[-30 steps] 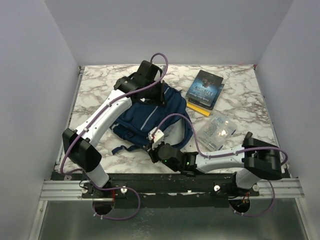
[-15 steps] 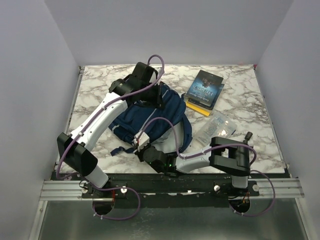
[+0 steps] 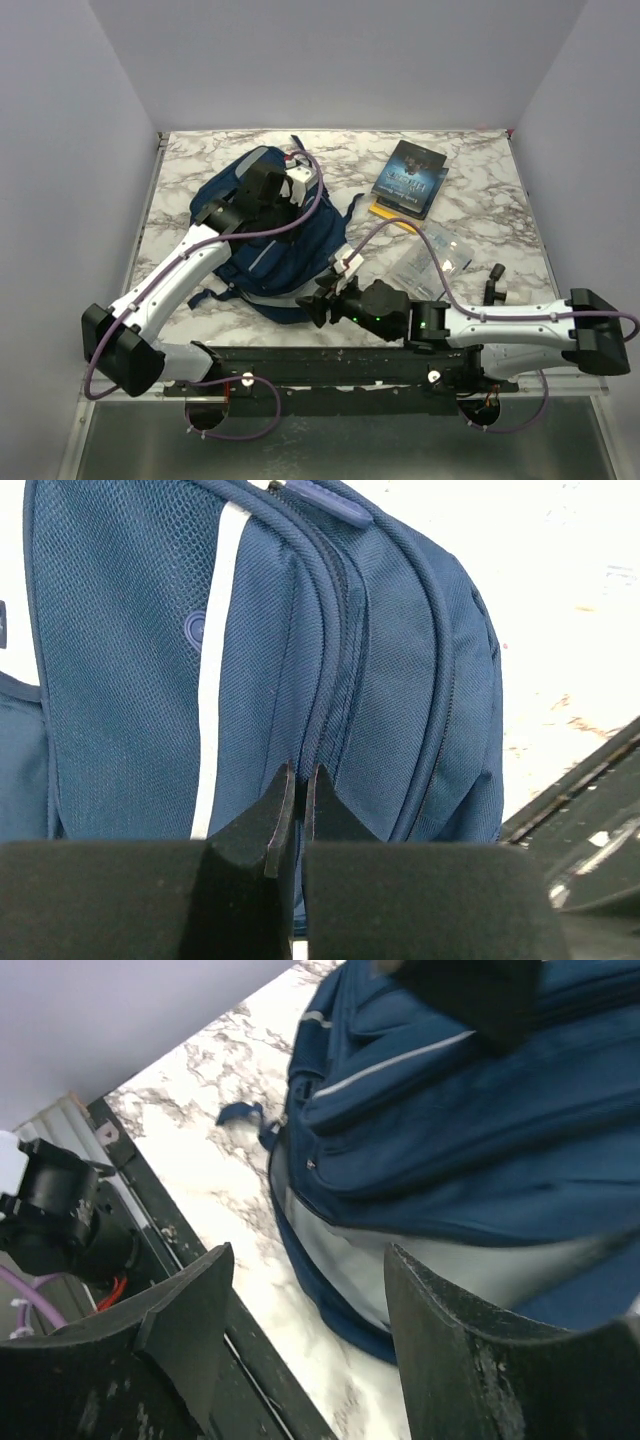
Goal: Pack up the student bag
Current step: Unzip the student bag at the center of the board, then pick up the book from the center of the board.
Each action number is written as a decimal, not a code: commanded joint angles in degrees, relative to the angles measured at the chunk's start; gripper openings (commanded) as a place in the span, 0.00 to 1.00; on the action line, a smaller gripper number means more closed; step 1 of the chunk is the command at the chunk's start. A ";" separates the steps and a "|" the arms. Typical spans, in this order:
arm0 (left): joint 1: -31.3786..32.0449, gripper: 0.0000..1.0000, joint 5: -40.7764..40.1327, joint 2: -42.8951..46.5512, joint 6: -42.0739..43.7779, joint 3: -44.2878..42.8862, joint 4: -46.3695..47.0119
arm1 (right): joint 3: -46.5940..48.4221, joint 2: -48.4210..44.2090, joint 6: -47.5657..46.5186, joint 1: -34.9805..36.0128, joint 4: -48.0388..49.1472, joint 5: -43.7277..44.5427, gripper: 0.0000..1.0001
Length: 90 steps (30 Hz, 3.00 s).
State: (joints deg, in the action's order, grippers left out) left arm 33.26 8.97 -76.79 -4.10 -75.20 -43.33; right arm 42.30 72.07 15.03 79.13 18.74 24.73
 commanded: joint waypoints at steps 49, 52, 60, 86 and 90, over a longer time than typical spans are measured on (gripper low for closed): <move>1.72 0.00 -0.03 7.00 9.68 7.80 7.08 | 50.02 58.43 -28.34 -46.42 -20.30 28.32 0.94; 1.73 0.00 0.33 7.19 9.56 7.87 7.12 | 52.15 61.77 -32.23 -45.68 -19.27 37.23 0.94; 1.73 0.00 0.79 7.18 9.46 7.90 7.24 | 48.40 62.47 -44.71 -45.16 -4.50 40.37 0.83; 1.58 0.00 -1.14 5.78 8.77 7.70 7.12 | 42.95 39.43 -23.29 -43.81 -18.42 24.46 0.00; 1.56 0.00 -0.23 5.57 8.33 7.37 7.12 | 32.67 28.93 -14.34 -44.01 -13.23 18.40 0.00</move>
State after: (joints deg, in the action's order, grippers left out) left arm 34.89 8.36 -71.68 5.02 -65.04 -38.68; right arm 82.04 111.11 -13.30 34.54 2.79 51.59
